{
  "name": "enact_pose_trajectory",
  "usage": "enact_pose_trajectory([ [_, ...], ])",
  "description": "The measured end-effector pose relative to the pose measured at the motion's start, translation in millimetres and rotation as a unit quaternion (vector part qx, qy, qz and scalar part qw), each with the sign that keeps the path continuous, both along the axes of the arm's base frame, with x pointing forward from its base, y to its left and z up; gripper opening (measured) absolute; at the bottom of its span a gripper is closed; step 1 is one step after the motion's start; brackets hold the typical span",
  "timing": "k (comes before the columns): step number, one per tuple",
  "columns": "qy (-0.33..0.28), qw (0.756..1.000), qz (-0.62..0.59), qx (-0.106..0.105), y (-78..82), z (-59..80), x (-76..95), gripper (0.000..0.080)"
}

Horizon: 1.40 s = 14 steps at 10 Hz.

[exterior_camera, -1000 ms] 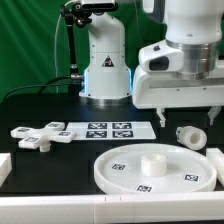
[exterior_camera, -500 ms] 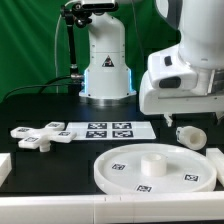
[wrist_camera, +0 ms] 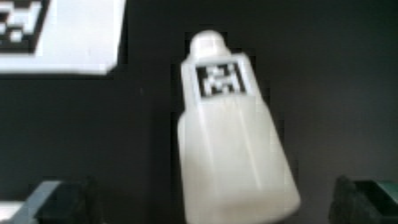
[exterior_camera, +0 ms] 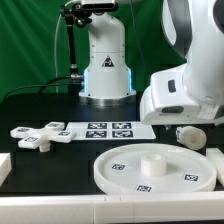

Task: Assemble round table

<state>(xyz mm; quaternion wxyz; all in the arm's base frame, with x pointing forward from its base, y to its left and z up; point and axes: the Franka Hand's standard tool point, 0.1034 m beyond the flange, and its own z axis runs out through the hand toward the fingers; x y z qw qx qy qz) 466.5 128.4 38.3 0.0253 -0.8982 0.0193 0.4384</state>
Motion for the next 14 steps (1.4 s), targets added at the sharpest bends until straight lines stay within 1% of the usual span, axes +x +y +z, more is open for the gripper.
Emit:
enact_pose_trajectory([
  [1, 0.015, 1.000, 0.001, 0.001, 1.9, -7.1, 1.8, 0.0649],
  [3, 0.010, 1.000, 0.004, 0.001, 5.9, -13.4, 1.2, 0.0649],
  [5, 0.013, 1.000, 0.006, 0.000, 8.0, -21.7, -4.3, 0.0649],
  [6, 0.018, 1.000, 0.006, -0.001, 7.5, -26.8, -10.2, 0.0649],
  [7, 0.018, 1.000, 0.006, -0.001, 7.0, -29.9, -12.9, 0.0649],
  [9, 0.018, 1.000, 0.006, -0.001, 6.5, -31.0, -14.1, 0.0637],
  [10, 0.018, 1.000, 0.006, -0.001, 6.6, -31.0, -14.1, 0.0468],
  [11, 0.018, 1.000, 0.006, -0.001, 6.7, -31.0, -14.1, 0.0406],
  [13, 0.017, 1.000, 0.007, 0.000, 6.8, -30.7, -13.8, 0.0406],
  [14, 0.015, 1.000, 0.011, 0.006, 6.2, -27.0, -11.7, 0.0406],
])
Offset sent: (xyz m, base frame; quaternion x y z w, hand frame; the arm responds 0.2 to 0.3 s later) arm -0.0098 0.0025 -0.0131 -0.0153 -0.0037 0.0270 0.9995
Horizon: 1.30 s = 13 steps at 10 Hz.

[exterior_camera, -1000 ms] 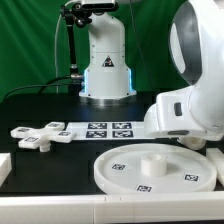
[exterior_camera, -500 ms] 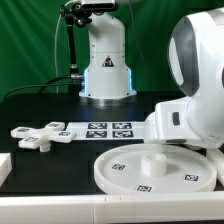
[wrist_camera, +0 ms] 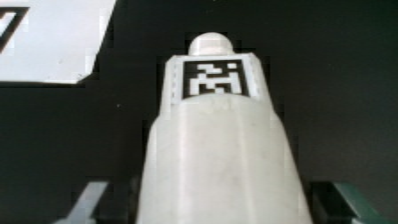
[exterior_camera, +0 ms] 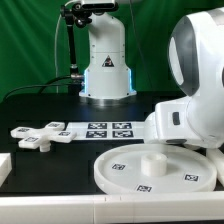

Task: Assemble round table

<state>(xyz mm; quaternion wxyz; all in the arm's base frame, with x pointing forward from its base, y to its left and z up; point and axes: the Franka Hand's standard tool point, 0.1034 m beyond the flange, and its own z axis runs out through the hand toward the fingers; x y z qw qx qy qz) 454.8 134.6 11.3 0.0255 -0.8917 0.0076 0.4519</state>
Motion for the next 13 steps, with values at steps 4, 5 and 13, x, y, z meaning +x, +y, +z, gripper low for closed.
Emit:
enact_pose_trajectory([
  [4, 0.004, 0.999, 0.018, 0.041, -18.0, 68.0, 25.6, 0.0407],
  [5, -0.015, 0.999, 0.019, 0.047, -18.0, 71.3, 36.9, 0.0407],
  [13, -0.238, 0.968, 0.022, 0.073, -42.0, 106.1, 102.8, 0.0409],
])
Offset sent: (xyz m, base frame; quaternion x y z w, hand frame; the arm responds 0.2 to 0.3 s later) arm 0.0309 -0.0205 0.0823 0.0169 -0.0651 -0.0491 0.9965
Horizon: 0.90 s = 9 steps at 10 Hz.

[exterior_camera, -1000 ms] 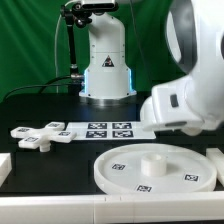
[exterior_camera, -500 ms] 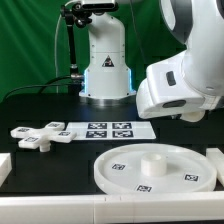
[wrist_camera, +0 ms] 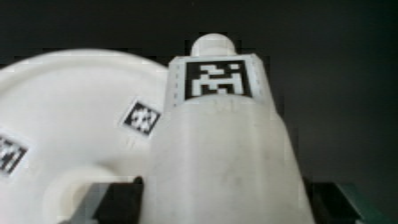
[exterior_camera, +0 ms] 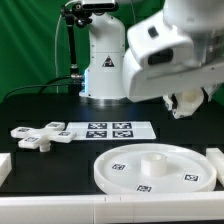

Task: Assemble round table

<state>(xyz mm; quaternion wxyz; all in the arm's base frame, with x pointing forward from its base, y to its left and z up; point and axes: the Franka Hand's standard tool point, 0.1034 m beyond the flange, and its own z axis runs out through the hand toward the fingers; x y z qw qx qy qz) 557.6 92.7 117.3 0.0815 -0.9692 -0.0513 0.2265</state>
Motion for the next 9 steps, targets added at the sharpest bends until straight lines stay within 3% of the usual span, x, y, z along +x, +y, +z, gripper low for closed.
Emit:
enact_pose_trajectory([
  [2, -0.056, 0.998, -0.009, -0.006, -2.1, -6.3, -6.0, 0.0409],
  [5, -0.195, 0.981, 0.024, -0.001, -16.4, -7.4, 8.7, 0.0409],
  [8, -0.297, 0.953, 0.051, -0.005, -33.5, 15.4, 28.8, 0.0409],
  [9, -0.332, 0.942, 0.049, -0.009, -36.4, 14.9, 30.7, 0.0409],
])
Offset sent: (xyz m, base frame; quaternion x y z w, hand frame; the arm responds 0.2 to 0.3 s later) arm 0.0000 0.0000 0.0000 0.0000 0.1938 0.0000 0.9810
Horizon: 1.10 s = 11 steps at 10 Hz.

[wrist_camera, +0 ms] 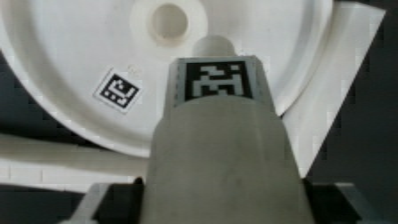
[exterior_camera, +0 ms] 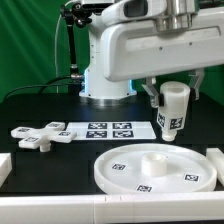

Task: Assemble round table

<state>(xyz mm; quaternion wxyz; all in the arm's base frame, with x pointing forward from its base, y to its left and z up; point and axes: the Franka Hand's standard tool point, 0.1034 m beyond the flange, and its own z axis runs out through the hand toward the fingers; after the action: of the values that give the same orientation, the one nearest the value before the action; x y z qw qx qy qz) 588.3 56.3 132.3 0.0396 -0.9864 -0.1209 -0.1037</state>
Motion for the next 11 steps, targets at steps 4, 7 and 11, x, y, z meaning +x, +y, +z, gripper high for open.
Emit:
enact_pose_trajectory([
  [4, -0.053, 0.998, 0.039, -0.022, -16.4, -0.4, 1.7, 0.0409],
  [7, -0.062, 0.996, 0.059, -0.033, -34.1, 4.7, -0.1, 0.0409],
  [11, -0.060, 0.996, 0.059, -0.031, -23.3, -5.7, -12.6, 0.0409],
])
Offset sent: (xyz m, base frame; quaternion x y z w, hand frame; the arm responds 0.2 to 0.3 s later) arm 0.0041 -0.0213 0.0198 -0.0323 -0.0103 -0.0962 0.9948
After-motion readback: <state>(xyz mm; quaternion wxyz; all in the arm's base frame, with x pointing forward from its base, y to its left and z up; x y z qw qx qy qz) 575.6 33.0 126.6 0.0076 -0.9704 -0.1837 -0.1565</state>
